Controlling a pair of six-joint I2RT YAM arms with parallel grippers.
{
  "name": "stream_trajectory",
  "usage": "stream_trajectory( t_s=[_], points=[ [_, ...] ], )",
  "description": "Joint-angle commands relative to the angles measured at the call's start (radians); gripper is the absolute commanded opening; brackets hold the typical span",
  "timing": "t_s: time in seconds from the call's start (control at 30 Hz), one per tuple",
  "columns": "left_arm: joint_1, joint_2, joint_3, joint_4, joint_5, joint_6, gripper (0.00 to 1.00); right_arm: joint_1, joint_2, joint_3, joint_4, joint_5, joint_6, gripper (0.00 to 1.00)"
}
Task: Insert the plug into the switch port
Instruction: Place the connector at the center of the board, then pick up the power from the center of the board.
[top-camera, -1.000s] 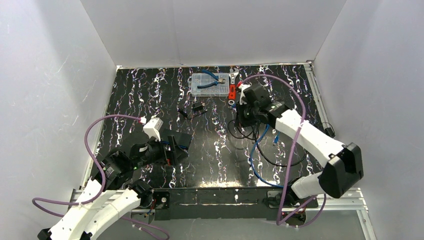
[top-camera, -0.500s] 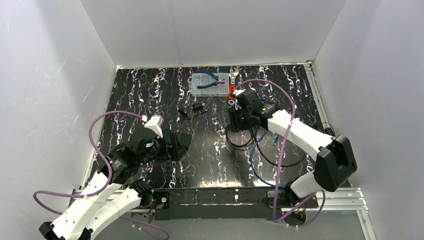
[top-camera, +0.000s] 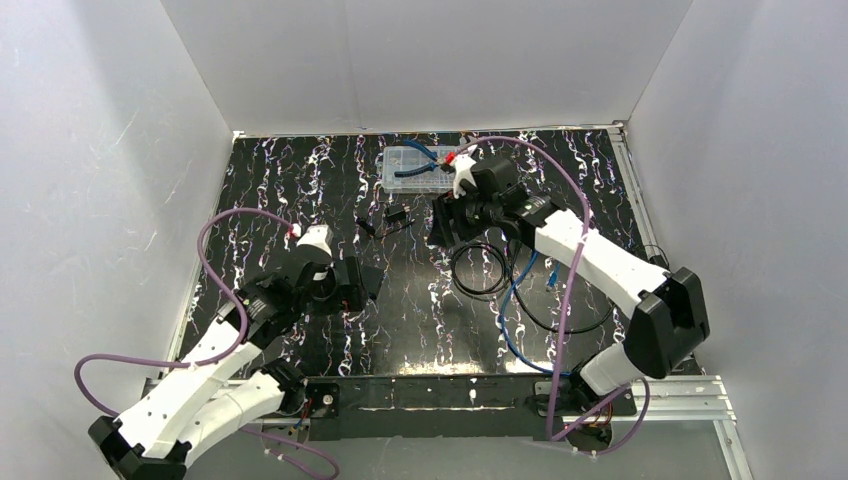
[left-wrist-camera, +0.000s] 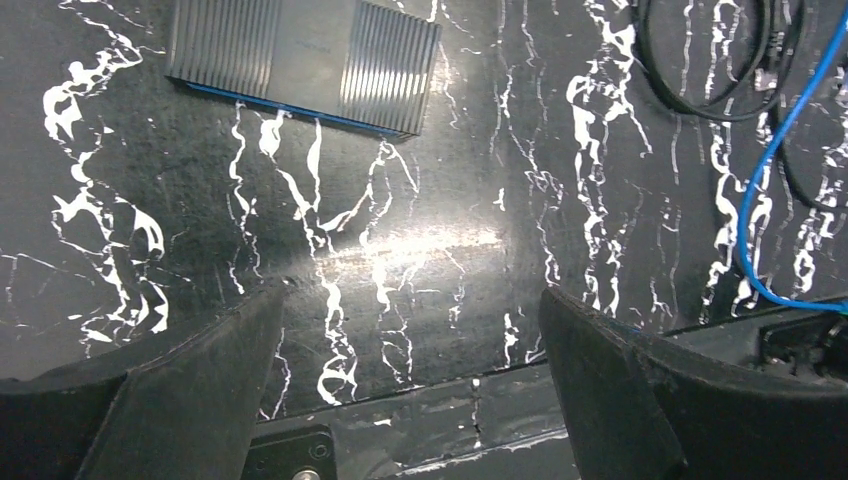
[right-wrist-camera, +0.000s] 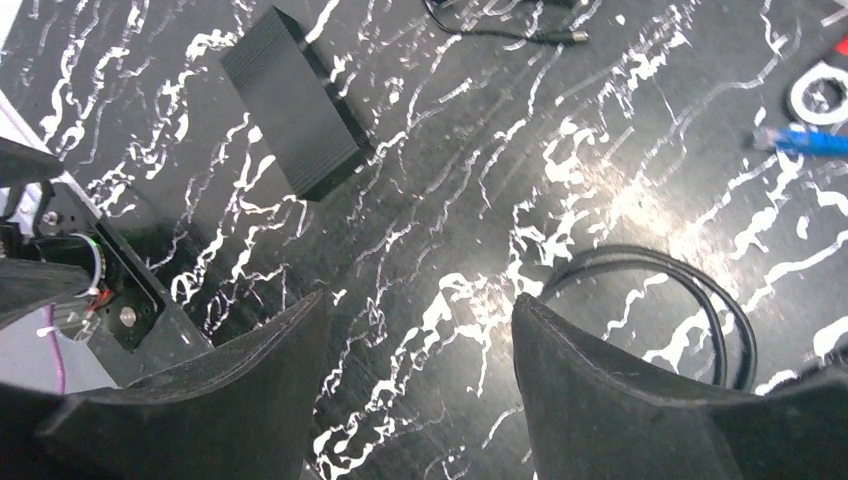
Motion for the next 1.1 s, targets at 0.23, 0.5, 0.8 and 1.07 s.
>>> stream_trajectory(
  t_s=[0.23, 0.5, 0.8, 1.07],
  points=[
    [0.193, 0.097, 0.048, 0.041, 0.078, 0.052, 1.0, 0.032, 0.207, 0.188, 0.1, -0.104, 0.004, 0.69],
    [0.326, 0.124, 0.041, 0.063, 0.144, 0.062, 1.0, 0.093, 0.423, 0.358, 0.169, -0.053, 0.085, 0.68],
    [0.423, 0.112, 0.023, 0.055, 0.187, 0.087, 1.0, 0.131, 0.636, 0.5, 0.259, 0.019, 0.05, 0.68],
    [0.437, 0.111, 0.003, 0.065, 0.226, 0.089, 0.99, 0.148, 0.734, 0.531, 0.37, 0.079, -0.004, 0.68]
  ],
)
